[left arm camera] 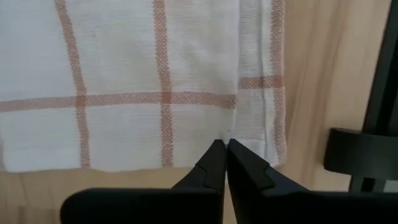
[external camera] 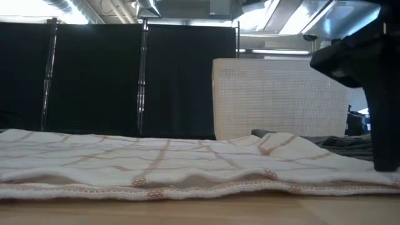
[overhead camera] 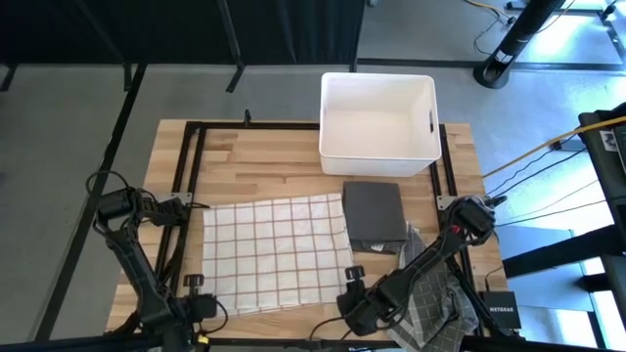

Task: Fold towel
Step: Fold the white towel

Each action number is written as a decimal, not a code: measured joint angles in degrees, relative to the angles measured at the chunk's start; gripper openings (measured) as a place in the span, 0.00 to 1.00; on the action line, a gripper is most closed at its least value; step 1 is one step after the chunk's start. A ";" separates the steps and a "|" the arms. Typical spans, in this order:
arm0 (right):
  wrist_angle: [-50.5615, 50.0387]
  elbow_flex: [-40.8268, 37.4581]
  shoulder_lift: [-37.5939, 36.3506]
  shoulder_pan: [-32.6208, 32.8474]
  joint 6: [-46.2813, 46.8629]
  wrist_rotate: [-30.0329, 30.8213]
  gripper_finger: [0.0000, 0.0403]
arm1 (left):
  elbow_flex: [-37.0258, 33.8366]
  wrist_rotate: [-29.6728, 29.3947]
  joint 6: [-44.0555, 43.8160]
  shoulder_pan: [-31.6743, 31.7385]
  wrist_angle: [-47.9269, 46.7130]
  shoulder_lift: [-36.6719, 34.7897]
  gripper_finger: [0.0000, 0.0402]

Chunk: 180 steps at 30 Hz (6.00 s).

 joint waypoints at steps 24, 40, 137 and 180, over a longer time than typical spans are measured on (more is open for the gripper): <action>-13.50 8.20 0.83 0.68 0.03 11.04 0.41 | 0.00 0.00 -0.98 0.17 -0.15 0.00 0.02; -11.45 5.01 0.81 0.63 1.86 8.14 0.18 | -0.02 -0.04 -0.24 0.21 -0.06 0.00 0.02; -21.26 23.32 -26.31 -31.42 -17.86 33.21 0.02 | 20.83 -32.36 1.48 -0.79 -41.13 -52.74 0.01; -8.31 -7.69 -26.78 -3.25 12.07 9.46 0.02 | -4.42 -10.72 -14.19 -5.42 3.61 -23.41 0.01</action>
